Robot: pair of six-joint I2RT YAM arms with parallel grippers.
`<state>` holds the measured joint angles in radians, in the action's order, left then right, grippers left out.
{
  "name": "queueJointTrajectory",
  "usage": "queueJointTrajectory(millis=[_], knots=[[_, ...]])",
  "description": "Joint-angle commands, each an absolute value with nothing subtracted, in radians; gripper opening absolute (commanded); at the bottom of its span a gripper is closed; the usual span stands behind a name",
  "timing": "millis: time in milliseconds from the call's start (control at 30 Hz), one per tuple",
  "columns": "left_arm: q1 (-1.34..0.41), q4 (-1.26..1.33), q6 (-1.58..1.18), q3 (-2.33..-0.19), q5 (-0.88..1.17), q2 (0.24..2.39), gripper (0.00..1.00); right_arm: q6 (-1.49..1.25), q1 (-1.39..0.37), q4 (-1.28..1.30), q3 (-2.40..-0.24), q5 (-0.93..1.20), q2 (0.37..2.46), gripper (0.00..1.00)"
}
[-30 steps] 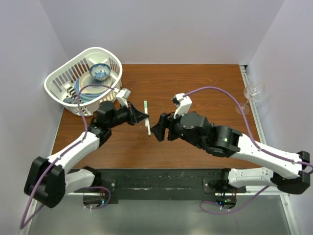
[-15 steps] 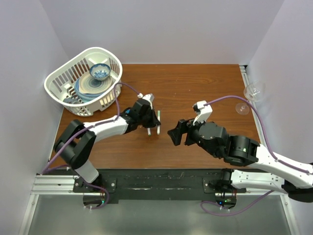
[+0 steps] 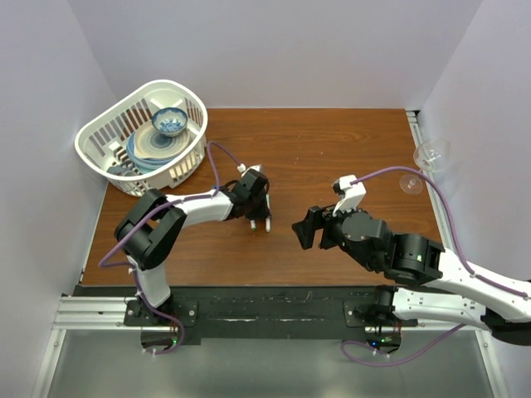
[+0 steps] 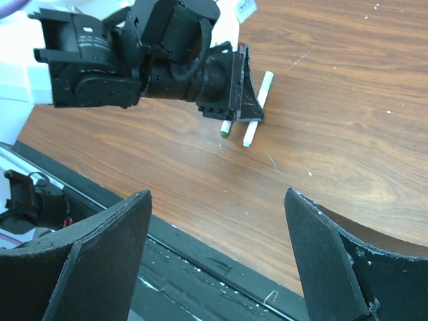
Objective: Insert the pens into the pen caps
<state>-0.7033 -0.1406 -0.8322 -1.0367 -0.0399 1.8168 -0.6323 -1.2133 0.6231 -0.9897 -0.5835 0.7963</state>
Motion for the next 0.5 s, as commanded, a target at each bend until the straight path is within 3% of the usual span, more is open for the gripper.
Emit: queueJointTrajectory(millis=[0, 267, 333, 467], knots=[[-0.709, -0.215, -0.873, -1.052, -0.121, 1.824, 0.21, -0.635, -1.215, 0.617, -0.983, -0.615, 0.790, 0.84], [-0.712, -0.195, -0.864, -1.057, -0.104, 1.746, 0.37, -0.649, -1.215, 0.675, -1.000, -0.618, 0.842, 0.84], [-0.710, -0.198, -0.841, -1.055, -0.110, 1.685, 0.50, -0.631, -1.212, 0.678, -1.006, -0.609, 0.876, 0.85], [-0.706, -0.273, -0.773, -1.058, -0.185, 1.565, 0.60, -0.589, -1.096, 0.729, -1.054, -0.592, 0.962, 0.85]])
